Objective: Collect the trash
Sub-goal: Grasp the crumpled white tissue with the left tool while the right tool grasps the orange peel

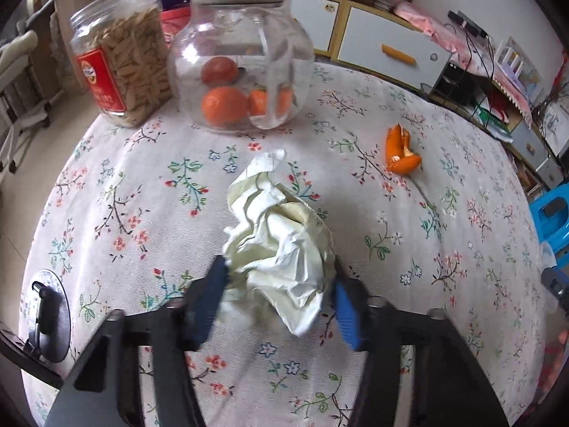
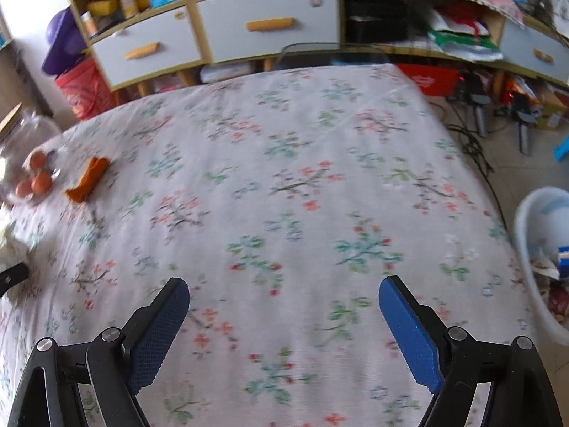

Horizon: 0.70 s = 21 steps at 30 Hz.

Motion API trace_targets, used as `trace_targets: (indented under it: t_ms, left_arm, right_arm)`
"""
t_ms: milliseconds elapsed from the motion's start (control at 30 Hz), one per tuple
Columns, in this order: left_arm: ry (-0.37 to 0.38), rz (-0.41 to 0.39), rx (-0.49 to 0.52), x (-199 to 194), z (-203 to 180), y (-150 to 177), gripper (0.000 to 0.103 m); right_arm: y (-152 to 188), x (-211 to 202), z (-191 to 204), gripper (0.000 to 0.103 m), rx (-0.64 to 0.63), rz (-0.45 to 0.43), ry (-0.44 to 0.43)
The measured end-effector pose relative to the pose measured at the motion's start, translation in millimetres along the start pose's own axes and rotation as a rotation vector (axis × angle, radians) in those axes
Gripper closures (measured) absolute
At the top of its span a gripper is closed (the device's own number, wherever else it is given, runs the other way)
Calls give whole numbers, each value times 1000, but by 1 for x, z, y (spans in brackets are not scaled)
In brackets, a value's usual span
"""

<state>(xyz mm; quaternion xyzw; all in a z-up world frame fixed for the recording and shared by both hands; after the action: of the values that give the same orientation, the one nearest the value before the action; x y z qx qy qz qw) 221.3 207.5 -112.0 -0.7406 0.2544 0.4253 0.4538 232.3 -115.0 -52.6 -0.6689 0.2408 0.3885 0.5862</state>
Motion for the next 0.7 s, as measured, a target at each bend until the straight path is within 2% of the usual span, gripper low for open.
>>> trace_targets:
  t_ms: [33,67,167,433,700]
  left_arm:
    - [12,1,-9,-2,2,-1,63]
    - [28,2,-20,-4,3,-3,67]
    - [71,-5,-44,-14,6,-10,70]
    - [90,-101,-50,-46,13,-27,71]
    - [75,-125,-72,-53,33,-36,71]
  right_arm:
    - [-1,3,7,12,-16,5,-2]
    - [-3,5,12,12,-29,9,1]
    - [-11,12,28,12,-59,16,5]
    - [-47,41,98,12,-157,-22,-43]
    - [-75,87,172,12,-251,-48,-62]
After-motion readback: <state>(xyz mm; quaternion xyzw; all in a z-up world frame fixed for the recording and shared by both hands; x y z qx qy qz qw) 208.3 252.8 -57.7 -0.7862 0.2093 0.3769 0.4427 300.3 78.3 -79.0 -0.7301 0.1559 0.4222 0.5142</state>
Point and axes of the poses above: each gripper's, at about its wrist camera, not at the fingertips, and x roughly the way its jaws point, z to its left, y to its underside, the point moved 6 cm from there along x, roughly the way its jaws point, and after that the axes turned 12 degrees about -x, right-handed, at the moved point
